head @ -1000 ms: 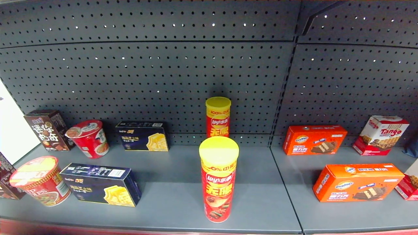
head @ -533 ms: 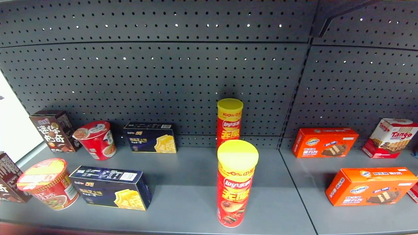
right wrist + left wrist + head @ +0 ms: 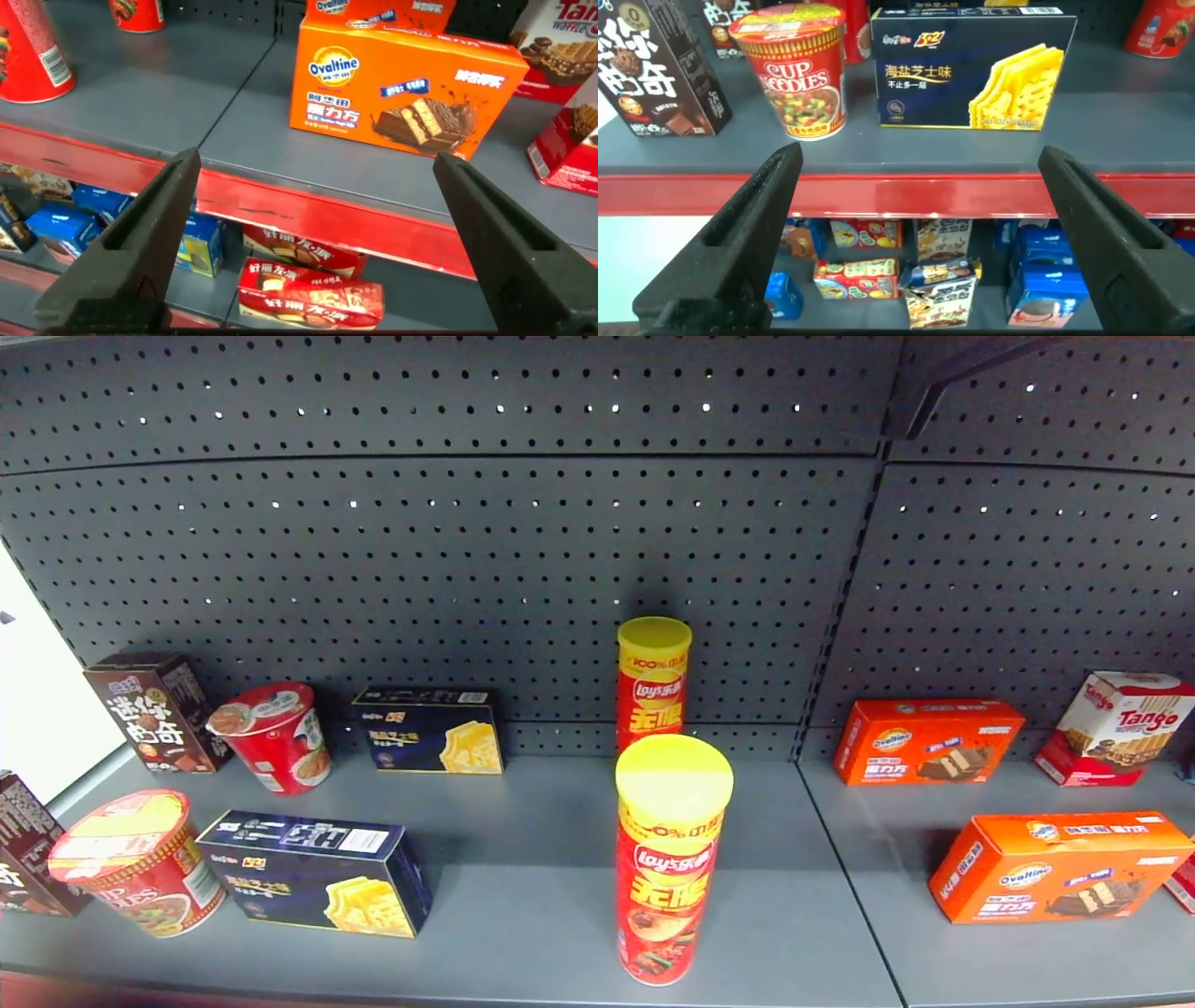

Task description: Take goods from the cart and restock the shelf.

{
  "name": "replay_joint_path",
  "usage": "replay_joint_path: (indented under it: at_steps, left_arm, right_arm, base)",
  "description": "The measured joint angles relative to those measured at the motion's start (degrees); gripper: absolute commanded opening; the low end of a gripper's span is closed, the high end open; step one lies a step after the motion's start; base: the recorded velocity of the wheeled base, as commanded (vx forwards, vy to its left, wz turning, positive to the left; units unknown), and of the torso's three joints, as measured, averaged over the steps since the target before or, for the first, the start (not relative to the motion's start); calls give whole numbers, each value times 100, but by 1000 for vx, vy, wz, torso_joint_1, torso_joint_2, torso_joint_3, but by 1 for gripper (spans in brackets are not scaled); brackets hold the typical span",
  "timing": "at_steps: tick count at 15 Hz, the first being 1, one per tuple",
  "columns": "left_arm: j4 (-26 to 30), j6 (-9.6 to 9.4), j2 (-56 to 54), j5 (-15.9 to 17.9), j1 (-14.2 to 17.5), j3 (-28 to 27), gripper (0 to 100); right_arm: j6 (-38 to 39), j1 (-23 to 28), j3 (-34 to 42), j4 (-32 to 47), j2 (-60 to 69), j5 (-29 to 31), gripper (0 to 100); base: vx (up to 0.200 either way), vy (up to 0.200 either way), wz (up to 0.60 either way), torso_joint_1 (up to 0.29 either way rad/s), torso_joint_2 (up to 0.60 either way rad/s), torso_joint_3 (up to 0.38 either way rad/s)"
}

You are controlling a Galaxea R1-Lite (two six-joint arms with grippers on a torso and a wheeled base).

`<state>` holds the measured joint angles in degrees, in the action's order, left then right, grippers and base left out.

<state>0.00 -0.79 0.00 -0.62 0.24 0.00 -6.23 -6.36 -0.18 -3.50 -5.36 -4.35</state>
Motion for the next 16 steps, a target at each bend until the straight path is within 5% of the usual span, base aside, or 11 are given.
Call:
replay_joint_path:
  at_steps: [16]
  left_arm:
    - [0, 46, 0, -28, 0, 0, 100]
  right_arm:
    - [-17, -2, 0, -2, 0, 28, 100]
  base:
    - [0, 0, 0, 0, 0, 0]
